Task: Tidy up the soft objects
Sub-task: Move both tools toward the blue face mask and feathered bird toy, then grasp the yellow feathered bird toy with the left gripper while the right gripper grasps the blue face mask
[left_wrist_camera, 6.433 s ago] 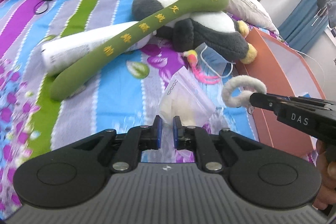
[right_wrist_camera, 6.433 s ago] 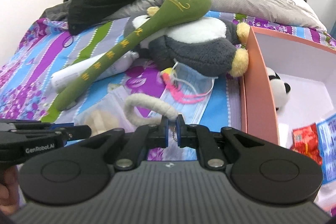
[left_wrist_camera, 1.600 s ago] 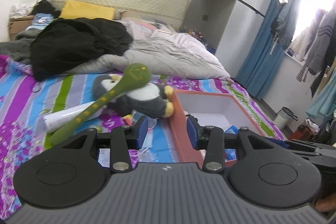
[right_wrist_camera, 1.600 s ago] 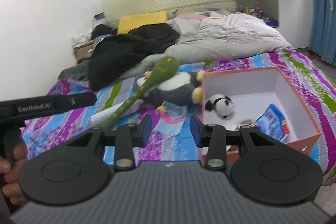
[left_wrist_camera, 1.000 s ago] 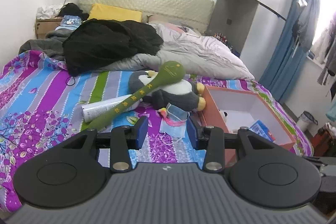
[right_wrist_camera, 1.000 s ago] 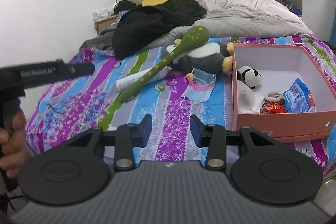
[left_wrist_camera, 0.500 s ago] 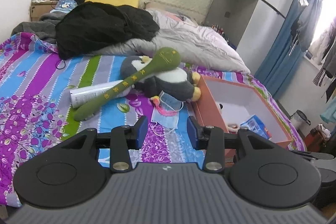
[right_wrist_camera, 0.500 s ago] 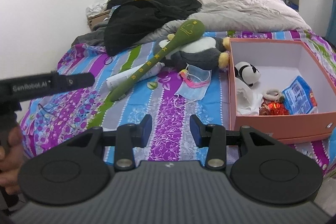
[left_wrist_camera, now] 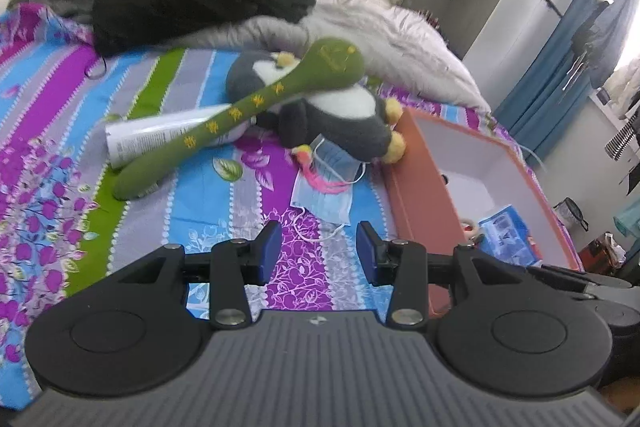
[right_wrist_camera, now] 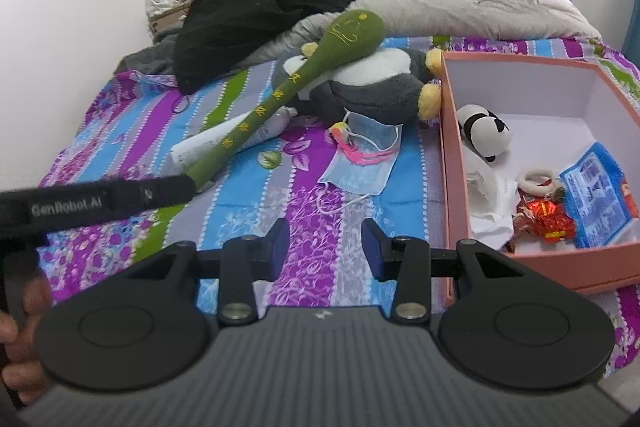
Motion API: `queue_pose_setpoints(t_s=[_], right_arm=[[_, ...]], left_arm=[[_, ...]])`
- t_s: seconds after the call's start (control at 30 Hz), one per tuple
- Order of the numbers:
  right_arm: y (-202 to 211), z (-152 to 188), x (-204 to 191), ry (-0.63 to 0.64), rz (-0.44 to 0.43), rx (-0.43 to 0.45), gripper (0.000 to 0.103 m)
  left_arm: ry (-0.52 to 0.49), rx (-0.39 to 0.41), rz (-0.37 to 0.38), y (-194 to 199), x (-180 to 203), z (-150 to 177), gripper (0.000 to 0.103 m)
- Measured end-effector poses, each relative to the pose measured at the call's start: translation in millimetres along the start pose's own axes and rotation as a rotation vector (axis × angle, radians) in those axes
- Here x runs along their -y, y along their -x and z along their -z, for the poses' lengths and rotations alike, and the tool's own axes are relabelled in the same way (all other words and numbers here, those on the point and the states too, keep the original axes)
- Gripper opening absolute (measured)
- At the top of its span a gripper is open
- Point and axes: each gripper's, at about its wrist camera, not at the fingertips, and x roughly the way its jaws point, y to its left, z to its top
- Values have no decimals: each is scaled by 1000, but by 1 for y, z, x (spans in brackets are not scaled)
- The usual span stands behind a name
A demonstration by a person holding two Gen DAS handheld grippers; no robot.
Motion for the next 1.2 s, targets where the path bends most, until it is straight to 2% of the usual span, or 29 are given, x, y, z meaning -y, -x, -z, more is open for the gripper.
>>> queue_pose_setpoints(t_s=[0.2,0.27,0.33,0.67,0.87,1.07,1.2], right_arm=[[-48,-14,11,-24,15,-40,43],[-66,-18,15,-33,34,-60,57],[-82,-20,20,-41,43,-73,61],[-168,-29,37,-49,70,-135,61],[-212,-31,47,-55,87,-169,61],[-235,-29,50,-59,76,-187,62],[-241,-28,40,8,81,-174,63]], left_arm=[[5,-59,27,-67,-14,-23,47],[3,-80,38,-92,-17,-31,47],[-1,-105,47,-118,-20,-38,47],[-42,-153,53,-222,-30,-68,47],[-37,-173,60,-261,-38,-69,47],[-33,-173,58,-291,-41,-75,47],[-31,-158,65,-306,-38,-82,47]])
